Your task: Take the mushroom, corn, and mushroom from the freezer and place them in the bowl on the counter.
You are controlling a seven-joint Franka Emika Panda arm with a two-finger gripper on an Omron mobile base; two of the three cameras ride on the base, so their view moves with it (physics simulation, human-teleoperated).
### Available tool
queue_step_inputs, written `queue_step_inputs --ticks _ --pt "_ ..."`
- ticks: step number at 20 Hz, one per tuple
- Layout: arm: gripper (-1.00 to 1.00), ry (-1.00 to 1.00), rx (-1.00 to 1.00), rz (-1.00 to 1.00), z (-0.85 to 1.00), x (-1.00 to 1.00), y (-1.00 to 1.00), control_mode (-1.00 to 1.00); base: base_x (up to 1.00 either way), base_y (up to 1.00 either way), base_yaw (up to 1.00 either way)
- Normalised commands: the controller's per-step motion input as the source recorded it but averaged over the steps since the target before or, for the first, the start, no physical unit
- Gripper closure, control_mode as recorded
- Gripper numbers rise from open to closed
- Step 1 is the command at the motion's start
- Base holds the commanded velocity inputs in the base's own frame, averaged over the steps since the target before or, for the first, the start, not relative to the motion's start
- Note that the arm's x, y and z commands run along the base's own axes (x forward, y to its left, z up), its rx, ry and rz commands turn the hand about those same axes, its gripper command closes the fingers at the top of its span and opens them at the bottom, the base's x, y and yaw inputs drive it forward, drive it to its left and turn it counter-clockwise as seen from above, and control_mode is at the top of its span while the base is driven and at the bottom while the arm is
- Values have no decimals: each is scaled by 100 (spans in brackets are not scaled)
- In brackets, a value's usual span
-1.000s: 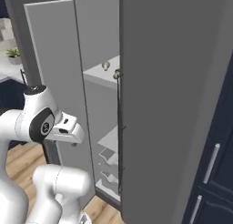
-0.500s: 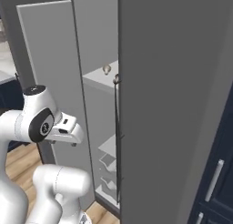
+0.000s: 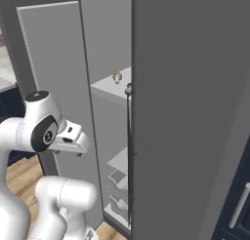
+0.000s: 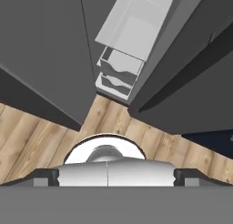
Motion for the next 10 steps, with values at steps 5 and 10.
queue_step_inputs --ticks 5,10 --pt "-100 0 0 0 0 0 0 100 24 -7 0" --pt "-100 0 0 0 0 0 0 100 1 0 0"
